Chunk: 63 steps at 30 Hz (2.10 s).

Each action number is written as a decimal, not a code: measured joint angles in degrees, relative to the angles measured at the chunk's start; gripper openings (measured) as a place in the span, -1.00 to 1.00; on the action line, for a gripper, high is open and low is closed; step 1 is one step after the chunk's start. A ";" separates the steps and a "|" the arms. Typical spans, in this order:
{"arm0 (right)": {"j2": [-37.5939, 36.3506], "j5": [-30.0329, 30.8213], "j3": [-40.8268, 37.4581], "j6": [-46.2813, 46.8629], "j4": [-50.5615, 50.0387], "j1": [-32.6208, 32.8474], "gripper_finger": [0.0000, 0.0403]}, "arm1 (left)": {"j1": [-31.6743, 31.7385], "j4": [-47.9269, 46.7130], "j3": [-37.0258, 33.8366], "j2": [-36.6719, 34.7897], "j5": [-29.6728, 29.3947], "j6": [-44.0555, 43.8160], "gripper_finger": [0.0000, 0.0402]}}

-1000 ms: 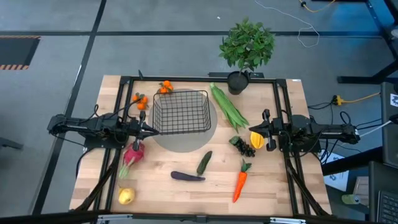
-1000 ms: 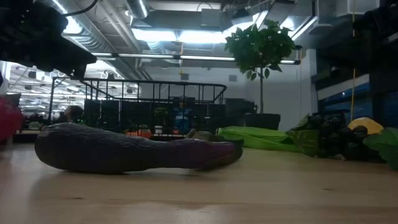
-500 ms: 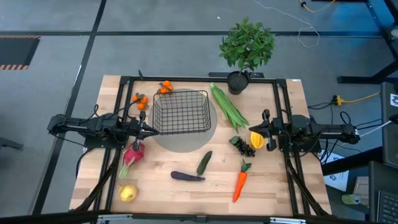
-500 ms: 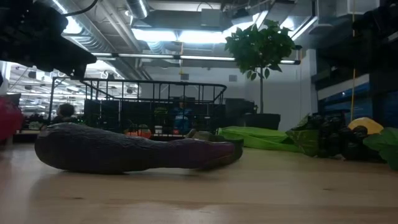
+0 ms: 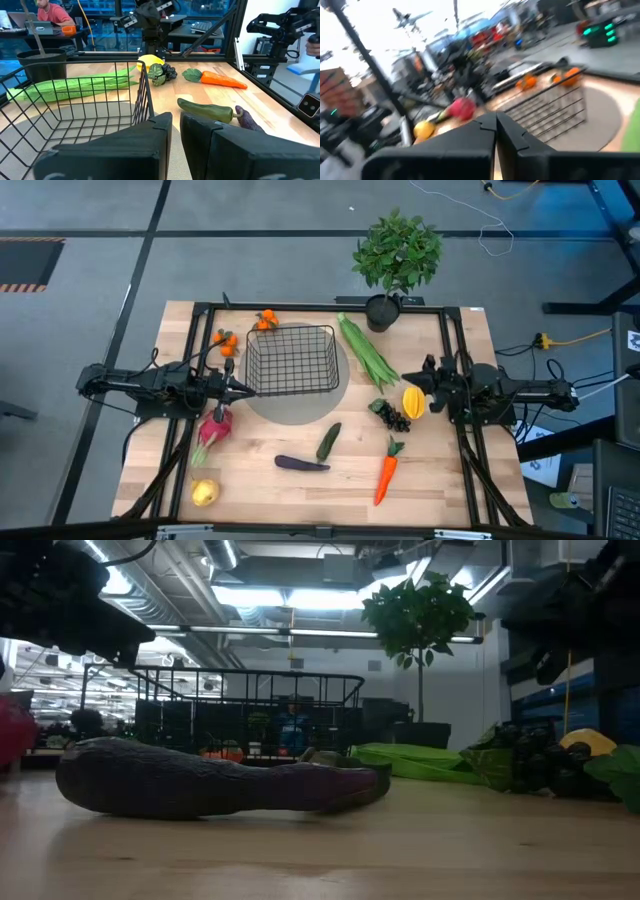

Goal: Build produce basket
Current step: Put the yellow starfruit into the black wire basket

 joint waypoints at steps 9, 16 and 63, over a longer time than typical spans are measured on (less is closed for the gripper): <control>0.01 4.29 -0.02 9.82 4.52 0.00 -0.98 | 0.00 0.00 0.02 0.00 0.00 0.00 -0.86; 0.02 4.30 -0.01 9.30 8.90 0.00 -0.98 | 0.00 0.01 0.00 0.00 0.01 0.00 -0.86; 2.16 -2.70 5.07 -12.27 15.42 0.00 -0.98 | 0.00 0.02 0.02 0.00 0.02 0.00 -0.86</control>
